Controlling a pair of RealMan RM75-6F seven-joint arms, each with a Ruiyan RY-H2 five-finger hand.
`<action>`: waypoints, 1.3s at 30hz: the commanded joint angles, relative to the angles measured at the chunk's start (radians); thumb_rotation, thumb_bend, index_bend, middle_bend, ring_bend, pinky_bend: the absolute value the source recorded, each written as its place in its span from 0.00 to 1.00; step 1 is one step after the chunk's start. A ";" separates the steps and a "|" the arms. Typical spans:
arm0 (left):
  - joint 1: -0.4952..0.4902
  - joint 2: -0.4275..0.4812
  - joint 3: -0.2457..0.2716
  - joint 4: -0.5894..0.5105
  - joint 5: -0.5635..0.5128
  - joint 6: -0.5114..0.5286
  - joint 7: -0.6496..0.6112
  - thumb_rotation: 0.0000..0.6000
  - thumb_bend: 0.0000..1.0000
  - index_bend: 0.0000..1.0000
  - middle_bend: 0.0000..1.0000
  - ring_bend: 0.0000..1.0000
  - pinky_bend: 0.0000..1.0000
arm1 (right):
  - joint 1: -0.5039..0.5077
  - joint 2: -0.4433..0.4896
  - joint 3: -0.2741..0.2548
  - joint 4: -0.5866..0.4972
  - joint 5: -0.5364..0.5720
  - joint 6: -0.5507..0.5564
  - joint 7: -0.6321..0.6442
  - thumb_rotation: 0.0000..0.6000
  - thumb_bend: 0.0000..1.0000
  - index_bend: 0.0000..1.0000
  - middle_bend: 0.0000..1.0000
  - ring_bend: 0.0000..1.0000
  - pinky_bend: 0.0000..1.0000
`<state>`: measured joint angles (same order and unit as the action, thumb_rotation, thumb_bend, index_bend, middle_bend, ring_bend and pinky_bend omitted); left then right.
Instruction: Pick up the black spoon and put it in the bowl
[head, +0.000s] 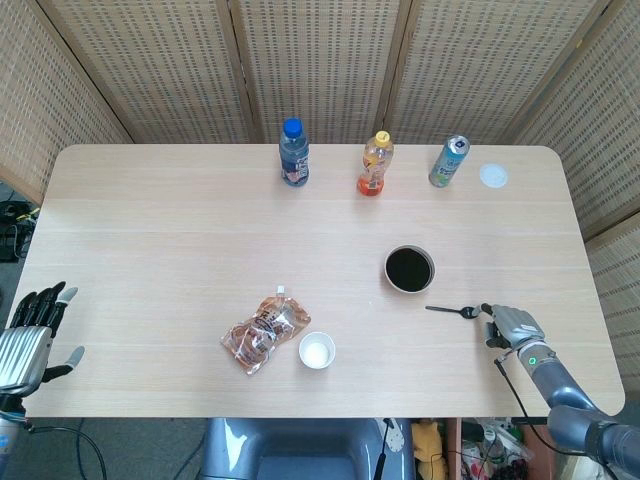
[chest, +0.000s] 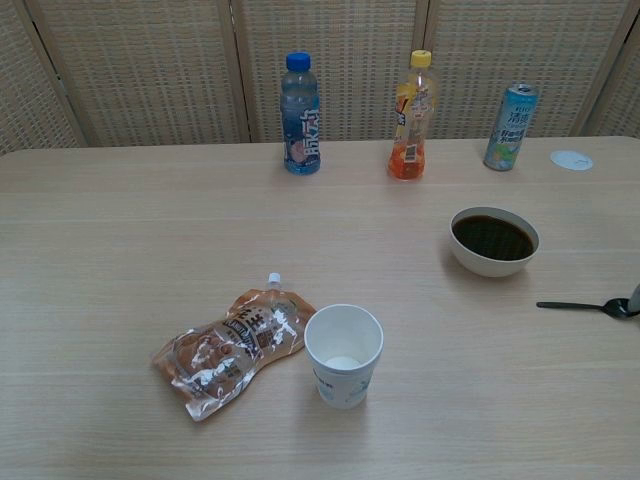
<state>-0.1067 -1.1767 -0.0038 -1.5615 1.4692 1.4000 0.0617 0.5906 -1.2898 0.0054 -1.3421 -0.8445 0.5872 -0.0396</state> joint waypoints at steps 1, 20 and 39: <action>0.002 0.000 0.001 -0.002 -0.001 0.001 0.003 1.00 0.32 0.00 0.00 0.00 0.00 | 0.002 0.002 -0.001 0.010 0.006 -0.005 -0.001 1.00 0.97 0.27 0.95 0.99 1.00; 0.006 0.002 0.002 0.002 -0.003 0.005 -0.004 1.00 0.32 0.00 0.00 0.00 0.00 | 0.030 -0.003 0.030 -0.024 -0.021 0.006 -0.011 1.00 0.97 0.27 0.95 0.99 1.00; 0.017 0.000 0.007 0.023 -0.010 0.003 -0.022 1.00 0.32 0.00 0.00 0.00 0.00 | 0.078 -0.068 0.022 0.013 0.005 -0.033 -0.038 1.00 0.97 0.27 0.95 0.99 1.00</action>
<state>-0.0902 -1.1763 0.0029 -1.5381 1.4595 1.4030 0.0397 0.6681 -1.3571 0.0279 -1.3290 -0.8400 0.5548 -0.0771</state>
